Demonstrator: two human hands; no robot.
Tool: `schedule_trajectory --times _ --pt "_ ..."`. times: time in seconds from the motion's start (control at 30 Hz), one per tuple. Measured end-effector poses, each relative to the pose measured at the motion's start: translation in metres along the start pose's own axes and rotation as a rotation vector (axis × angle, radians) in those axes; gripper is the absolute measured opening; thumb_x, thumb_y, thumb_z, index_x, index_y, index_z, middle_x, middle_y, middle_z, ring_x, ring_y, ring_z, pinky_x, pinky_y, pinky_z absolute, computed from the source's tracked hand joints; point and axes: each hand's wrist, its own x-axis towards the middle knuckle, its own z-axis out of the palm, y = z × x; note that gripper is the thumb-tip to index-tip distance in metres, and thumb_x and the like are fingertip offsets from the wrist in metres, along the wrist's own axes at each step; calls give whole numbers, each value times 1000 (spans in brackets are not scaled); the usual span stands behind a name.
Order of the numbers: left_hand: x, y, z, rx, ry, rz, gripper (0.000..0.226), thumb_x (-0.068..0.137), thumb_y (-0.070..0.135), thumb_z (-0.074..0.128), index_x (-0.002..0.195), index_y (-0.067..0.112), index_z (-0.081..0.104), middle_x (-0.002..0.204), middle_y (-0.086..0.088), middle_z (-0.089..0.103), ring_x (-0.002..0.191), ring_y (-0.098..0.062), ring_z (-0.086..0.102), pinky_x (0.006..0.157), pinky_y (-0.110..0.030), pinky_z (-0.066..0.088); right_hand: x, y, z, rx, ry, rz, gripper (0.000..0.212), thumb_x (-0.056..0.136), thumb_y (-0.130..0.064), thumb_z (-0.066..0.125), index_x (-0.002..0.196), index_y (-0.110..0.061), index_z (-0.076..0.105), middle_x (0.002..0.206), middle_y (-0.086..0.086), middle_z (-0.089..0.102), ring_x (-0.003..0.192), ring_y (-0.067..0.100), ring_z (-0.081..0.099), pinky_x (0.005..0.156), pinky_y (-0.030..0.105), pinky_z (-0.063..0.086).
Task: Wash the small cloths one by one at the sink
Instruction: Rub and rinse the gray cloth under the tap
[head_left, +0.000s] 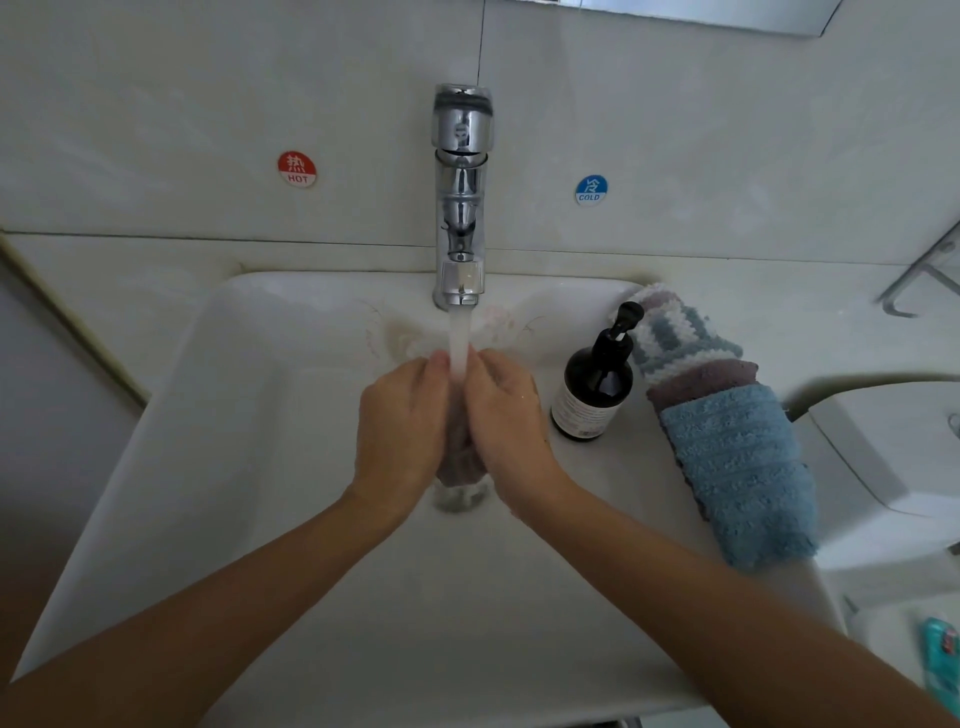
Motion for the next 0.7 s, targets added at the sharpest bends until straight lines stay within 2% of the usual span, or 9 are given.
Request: schedule_trajectory --times 0.07,0.13,0.2,0.3,0.37,0.43,0.57,0.63,0.7 --pt "2 -1 0 -81 32 -49 39 101 30 42 71 11 58 63 -7 58 55 -14 54 49 -27 43 0 -2 -1 26 -26 5 14 95 -41 57 91 -27 56 75 -7 64 69 9 63 68 36 54" --pt "6 -1 -2 -143 88 -110 40 101 36 40 79 7 55 67 -14 55 57 -29 53 46 -37 43 1 -2 -3 48 -62 9 13 90 -41 63 96 -34 53 80 -10 65 74 8 64 69 35 55" --pt "11 1 -6 -167 150 -105 35 102 33 40 81 7 51 68 -8 50 55 -15 52 47 -31 44 1 -1 -4 22 -107 -8 18 89 -38 64 102 -35 53 86 -9 64 80 10 64 75 38 56" --pt "14 6 -11 -156 184 -15 14 102 21 42 94 12 49 78 8 52 62 10 52 58 -7 41 1 -1 -3 -131 -202 -57 23 93 -38 59 114 -29 55 96 -4 67 90 14 65 83 41 56" --pt "12 7 -11 -177 129 -13 5 101 16 43 101 15 48 86 10 55 70 13 54 64 -6 43 2 0 -3 -168 -221 -102 14 96 -33 56 107 -25 56 95 0 69 86 15 66 80 39 56" --pt "9 8 -10 -234 68 -18 13 99 7 42 105 16 48 89 9 56 71 10 55 64 -9 45 4 4 -4 -146 -181 -147 9 94 -24 56 103 -24 56 88 3 68 76 18 67 72 43 57" --pt "4 11 -8 -328 -110 -48 45 89 -12 34 114 24 43 86 2 53 63 -1 53 54 -13 42 12 10 -7 -82 -58 -235 38 76 -4 53 102 -30 61 92 3 67 86 29 66 68 55 56" --pt "2 13 -5 -346 -179 -116 50 88 -11 33 122 25 43 80 1 52 53 2 50 48 -10 39 15 14 -6 -56 -34 -277 47 69 6 50 102 -25 63 99 7 65 94 30 63 73 55 55" --pt "2 13 -4 -377 -252 -160 46 92 -5 37 126 26 44 69 7 56 51 1 51 49 -12 40 13 13 -7 -13 -35 -272 47 66 0 48 103 -23 63 104 13 62 95 30 62 71 49 56"
